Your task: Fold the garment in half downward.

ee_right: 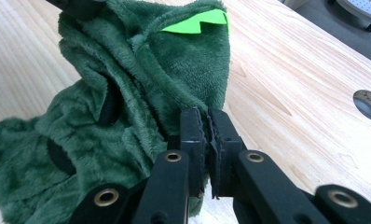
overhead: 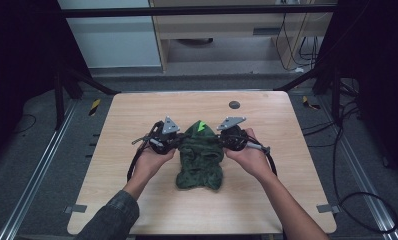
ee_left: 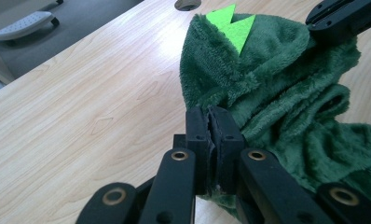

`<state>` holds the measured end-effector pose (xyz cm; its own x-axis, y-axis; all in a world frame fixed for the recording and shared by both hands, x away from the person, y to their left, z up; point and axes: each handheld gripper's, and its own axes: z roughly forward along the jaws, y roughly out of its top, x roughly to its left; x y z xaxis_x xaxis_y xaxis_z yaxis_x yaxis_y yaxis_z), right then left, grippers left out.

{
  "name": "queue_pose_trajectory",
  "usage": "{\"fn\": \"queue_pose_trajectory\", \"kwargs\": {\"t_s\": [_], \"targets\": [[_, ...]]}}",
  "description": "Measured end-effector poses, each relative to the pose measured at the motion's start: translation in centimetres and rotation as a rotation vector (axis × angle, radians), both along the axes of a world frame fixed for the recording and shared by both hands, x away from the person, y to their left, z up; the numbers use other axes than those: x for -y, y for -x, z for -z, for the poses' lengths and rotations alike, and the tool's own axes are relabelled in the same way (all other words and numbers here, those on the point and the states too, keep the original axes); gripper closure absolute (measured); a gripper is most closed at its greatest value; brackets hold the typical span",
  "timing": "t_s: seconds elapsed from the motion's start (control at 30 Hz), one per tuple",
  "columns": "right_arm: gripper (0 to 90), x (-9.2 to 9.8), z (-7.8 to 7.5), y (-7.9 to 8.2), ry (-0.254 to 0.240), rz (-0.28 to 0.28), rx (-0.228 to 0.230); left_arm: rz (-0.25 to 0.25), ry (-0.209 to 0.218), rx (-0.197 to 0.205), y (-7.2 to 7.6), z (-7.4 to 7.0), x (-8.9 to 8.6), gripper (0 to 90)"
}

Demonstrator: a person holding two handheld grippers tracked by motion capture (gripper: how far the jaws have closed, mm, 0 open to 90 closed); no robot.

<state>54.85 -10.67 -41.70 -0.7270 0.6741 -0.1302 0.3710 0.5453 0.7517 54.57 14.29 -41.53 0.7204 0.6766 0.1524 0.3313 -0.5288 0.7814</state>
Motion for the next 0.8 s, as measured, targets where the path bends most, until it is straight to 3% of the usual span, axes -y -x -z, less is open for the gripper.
{"fn": "queue_pose_trajectory", "kwargs": {"t_s": [0.33, 0.8], "targets": [[85.1, -0.1, 0.9, 1.5, 0.033, -0.014, 0.029, 0.019, 0.003, 0.002, 1.1, 0.8, -0.1, 87.0], [84.8, 0.2, 1.9, 3.6, 0.021, -0.038, 0.046, 0.050, -0.005, 0.013, 3.0, 2.1, 0.2, 87.3]]}}
